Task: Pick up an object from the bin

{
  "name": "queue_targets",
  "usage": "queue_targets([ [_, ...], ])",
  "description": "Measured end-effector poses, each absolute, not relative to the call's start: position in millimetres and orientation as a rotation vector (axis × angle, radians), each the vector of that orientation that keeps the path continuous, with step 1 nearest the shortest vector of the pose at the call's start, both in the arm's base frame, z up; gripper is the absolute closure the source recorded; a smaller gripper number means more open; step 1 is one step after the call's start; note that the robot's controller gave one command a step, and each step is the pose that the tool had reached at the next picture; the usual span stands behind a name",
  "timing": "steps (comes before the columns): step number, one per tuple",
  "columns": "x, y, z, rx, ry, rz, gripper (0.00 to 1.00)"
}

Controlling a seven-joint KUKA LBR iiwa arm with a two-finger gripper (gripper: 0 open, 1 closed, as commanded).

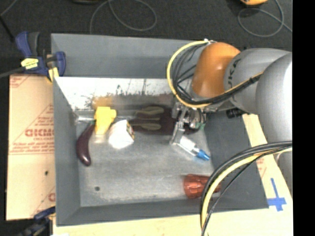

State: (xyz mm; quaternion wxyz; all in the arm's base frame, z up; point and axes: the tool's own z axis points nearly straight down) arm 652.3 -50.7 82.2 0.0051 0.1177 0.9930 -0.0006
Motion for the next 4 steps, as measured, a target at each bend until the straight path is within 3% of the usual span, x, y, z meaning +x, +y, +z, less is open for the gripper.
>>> queue_targets([
  [1, 652.0, -34.2, 73.4, 0.748, 3.030, 0.004, 1.00],
  [4, 651.0, -34.7, 87.1, 0.746, 3.032, 0.003, 1.00],
])
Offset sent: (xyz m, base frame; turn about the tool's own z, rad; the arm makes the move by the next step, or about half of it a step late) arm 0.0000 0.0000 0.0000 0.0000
